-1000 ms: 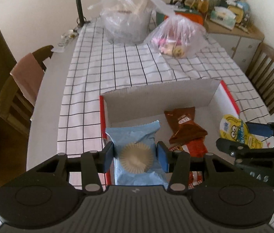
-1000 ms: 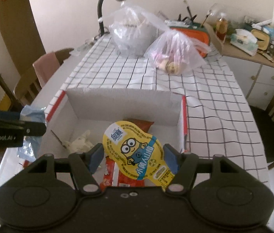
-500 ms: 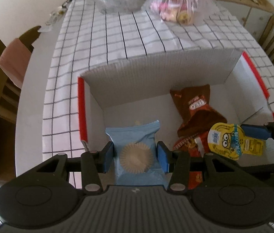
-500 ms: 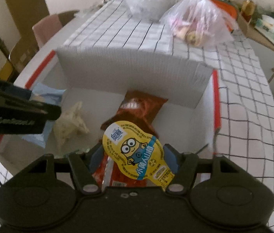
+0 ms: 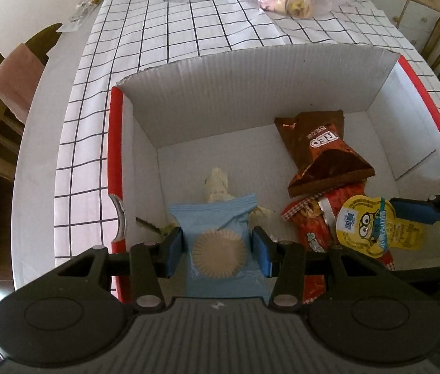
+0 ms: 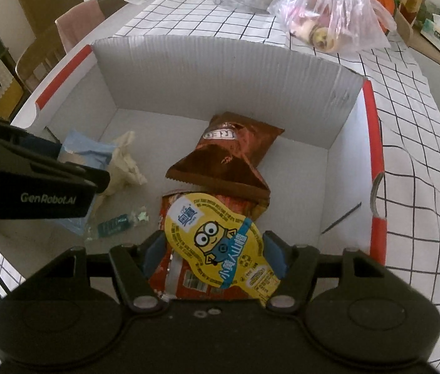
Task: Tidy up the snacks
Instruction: 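Open both tools to drop the cookie bag and Minion snack into the box, then withdraw both tools from the box back to the snack pile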
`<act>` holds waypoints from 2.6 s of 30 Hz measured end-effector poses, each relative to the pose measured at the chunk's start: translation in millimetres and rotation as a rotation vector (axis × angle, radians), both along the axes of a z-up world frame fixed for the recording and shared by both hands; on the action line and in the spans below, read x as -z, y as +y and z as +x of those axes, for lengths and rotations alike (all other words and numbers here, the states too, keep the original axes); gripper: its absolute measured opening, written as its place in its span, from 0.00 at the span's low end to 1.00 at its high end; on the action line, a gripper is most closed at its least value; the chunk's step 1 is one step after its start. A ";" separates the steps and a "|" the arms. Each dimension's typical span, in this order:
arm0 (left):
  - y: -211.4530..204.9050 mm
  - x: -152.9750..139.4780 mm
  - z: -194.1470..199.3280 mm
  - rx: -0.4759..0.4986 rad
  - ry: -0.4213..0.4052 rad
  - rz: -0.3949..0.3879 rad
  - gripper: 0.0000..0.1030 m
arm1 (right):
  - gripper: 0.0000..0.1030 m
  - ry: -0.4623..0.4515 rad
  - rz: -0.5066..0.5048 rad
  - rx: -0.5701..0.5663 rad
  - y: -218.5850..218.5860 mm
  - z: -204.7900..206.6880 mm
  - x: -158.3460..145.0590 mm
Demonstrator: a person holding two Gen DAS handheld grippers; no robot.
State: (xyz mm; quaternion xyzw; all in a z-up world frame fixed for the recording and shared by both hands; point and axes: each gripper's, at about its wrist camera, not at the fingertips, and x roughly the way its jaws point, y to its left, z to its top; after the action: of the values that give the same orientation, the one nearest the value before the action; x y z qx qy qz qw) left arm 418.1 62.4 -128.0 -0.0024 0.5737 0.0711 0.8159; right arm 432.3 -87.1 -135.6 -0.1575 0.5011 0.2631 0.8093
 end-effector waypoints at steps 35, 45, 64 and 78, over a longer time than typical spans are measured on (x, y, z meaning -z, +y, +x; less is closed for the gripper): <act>-0.6 -106.2 -113.9 0.040 -0.320 -0.087 0.63 | 0.97 -0.171 0.231 0.084 -48.5 -96.2 -97.4; -2.9 -125.6 -159.1 0.080 -0.411 -0.119 0.70 | 1.00 -0.216 0.308 0.074 -60.9 -137.1 -120.8; -8.4 -83.0 -234.2 0.119 -0.359 -0.143 0.76 | 1.00 -0.146 0.321 0.113 -87.6 -217.8 -88.1; -17.5 -21.8 -241.5 0.104 -0.219 -0.150 0.76 | 0.99 -0.049 0.224 0.142 -84.6 -257.5 -21.5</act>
State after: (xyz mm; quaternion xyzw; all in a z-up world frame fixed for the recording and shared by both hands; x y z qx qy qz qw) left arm 176.6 45.0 -106.2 -0.0417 0.4843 -0.0151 0.8738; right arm 174.8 -171.7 -114.1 -0.0369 0.4585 0.2556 0.8503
